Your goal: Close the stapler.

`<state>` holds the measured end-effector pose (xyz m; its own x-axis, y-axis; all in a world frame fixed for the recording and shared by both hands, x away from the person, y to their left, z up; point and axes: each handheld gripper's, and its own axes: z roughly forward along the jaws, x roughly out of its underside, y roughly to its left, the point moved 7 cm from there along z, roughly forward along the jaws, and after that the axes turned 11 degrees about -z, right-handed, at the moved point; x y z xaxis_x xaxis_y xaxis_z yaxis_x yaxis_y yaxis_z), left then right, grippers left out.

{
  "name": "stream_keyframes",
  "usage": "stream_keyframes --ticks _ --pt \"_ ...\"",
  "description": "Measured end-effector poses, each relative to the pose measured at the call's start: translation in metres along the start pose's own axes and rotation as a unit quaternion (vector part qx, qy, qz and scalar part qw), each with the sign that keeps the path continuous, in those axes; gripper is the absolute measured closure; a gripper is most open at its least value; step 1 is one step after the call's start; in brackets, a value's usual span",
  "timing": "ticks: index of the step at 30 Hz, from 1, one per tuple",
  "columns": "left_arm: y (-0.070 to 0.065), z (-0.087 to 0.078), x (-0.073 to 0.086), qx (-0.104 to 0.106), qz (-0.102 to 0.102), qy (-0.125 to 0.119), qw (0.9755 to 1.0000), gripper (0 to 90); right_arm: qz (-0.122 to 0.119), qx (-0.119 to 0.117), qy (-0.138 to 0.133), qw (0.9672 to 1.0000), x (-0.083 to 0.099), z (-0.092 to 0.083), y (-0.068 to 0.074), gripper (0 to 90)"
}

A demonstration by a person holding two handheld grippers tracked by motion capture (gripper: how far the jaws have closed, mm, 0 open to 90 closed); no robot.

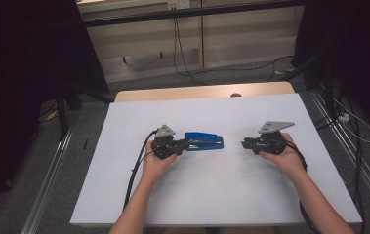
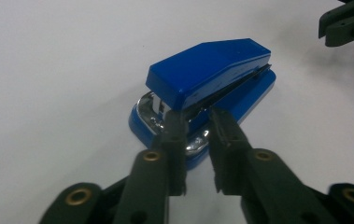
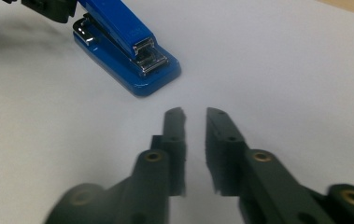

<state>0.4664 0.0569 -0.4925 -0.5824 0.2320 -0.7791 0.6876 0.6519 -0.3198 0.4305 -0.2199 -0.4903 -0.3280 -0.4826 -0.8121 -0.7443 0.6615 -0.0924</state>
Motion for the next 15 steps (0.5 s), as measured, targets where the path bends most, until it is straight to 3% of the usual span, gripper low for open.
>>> stream_keyframes --ticks 3,6,9,15 --pt "-0.001 -0.008 -0.001 0.002 -0.009 -0.009 0.9999 61.1 0.012 0.003 -0.009 0.9999 -0.001 -0.006 0.004 56.6" --pt "-0.003 -0.018 -0.004 0.009 -0.010 -0.016 0.9998 53.4 0.009 0.012 -0.018 0.9997 -0.001 -0.011 0.009 44.2" --pt "-0.005 -0.025 -0.002 0.006 -0.001 -0.016 0.9998 44.6 0.010 0.018 -0.025 0.9995 0.000 -0.017 0.014 37.0" --pt "-0.005 -0.037 0.001 -0.002 -0.001 -0.021 0.9998 36.7 0.004 0.024 -0.023 0.9994 0.007 -0.026 0.025 25.5"
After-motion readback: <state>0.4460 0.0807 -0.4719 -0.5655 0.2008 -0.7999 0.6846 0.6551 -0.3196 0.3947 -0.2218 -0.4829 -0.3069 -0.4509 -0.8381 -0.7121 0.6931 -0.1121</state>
